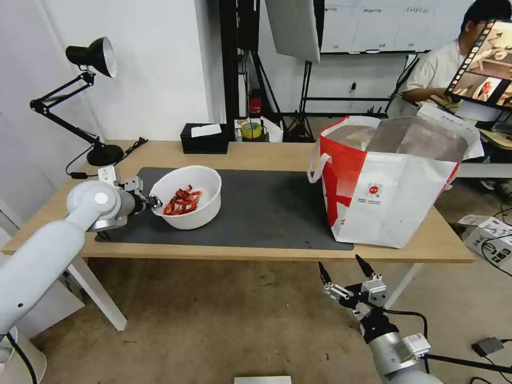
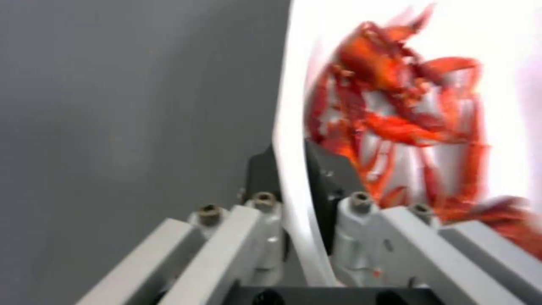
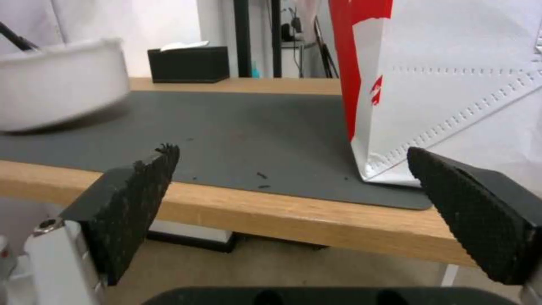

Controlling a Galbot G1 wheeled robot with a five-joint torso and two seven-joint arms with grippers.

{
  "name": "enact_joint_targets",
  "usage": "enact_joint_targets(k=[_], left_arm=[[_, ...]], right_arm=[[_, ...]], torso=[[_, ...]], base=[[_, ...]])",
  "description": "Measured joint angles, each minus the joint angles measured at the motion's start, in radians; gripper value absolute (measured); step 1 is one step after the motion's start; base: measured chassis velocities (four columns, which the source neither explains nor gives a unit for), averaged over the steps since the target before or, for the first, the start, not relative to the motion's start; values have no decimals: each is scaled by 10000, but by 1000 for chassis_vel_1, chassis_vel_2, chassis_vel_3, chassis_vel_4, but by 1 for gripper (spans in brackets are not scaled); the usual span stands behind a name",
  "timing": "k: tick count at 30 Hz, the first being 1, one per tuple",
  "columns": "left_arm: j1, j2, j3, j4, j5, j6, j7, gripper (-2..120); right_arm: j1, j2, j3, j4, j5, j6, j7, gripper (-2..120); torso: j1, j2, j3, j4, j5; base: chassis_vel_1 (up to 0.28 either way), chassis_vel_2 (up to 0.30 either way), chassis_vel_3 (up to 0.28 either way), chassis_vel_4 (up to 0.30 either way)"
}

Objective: Pick up the trash from the table and place it into the takeout bag.

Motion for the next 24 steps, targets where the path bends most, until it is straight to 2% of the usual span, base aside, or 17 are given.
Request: enact_joint_targets(k=[3, 19, 24], left_arm=[[-49, -35, -8, -28, -182, -61, 122, 0], [-821, -361, 320, -540, -483, -476, 90, 0], [-2133, -541, 962, -776, -1052, -496, -64, 0]], right_arm=[[0, 0, 0, 0, 0, 0, 0, 100], [0, 0, 0, 0, 0, 0, 0, 100], [0, 0, 0, 0, 0, 0, -1, 100]], torso=[[0, 0, 0, 0, 0], [1, -1, 1, 0, 1], [1, -1, 1, 0, 3]], base=[[0, 0, 0, 0], [0, 0, 0, 0], [0, 0, 0, 0]])
